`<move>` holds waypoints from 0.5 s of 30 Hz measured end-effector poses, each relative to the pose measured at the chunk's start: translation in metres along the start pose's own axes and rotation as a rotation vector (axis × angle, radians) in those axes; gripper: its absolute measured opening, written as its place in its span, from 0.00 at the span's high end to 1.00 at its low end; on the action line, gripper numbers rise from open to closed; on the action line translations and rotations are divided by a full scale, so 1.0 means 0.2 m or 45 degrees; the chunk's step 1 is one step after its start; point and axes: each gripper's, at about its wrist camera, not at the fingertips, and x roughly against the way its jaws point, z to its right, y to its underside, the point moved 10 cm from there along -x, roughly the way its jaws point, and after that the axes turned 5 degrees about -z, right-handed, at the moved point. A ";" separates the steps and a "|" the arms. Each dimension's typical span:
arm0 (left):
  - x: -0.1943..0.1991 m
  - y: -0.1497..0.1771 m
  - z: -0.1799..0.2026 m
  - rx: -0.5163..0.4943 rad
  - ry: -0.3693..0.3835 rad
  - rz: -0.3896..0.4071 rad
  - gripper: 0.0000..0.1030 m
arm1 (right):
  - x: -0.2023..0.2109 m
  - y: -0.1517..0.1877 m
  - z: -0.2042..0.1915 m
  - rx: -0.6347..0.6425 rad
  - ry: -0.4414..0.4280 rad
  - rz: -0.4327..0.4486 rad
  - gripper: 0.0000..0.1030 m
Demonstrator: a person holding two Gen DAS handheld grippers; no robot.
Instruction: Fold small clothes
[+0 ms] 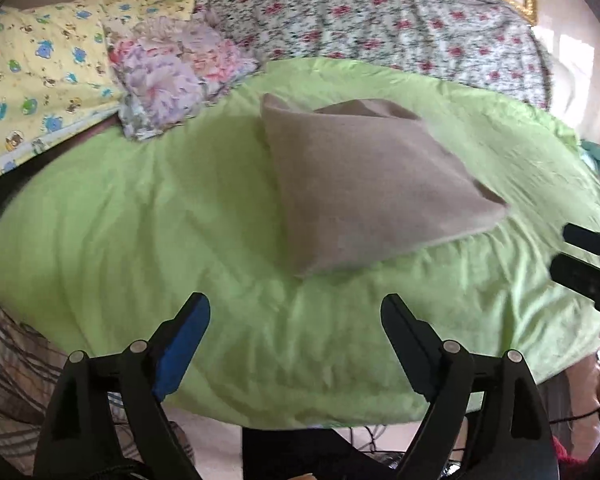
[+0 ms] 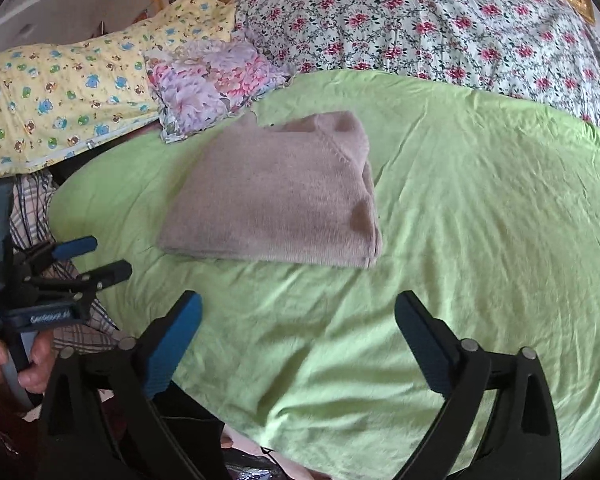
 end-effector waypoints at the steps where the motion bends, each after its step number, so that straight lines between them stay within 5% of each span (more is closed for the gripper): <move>1: -0.02 -0.01 -0.02 0.008 -0.014 -0.008 0.12 | 0.00 -0.01 -0.01 0.010 0.001 0.001 0.05; 15: -0.15 -0.16 -0.07 -0.011 -0.107 -0.060 0.11 | -0.18 -0.14 -0.10 0.056 -0.035 -0.112 0.04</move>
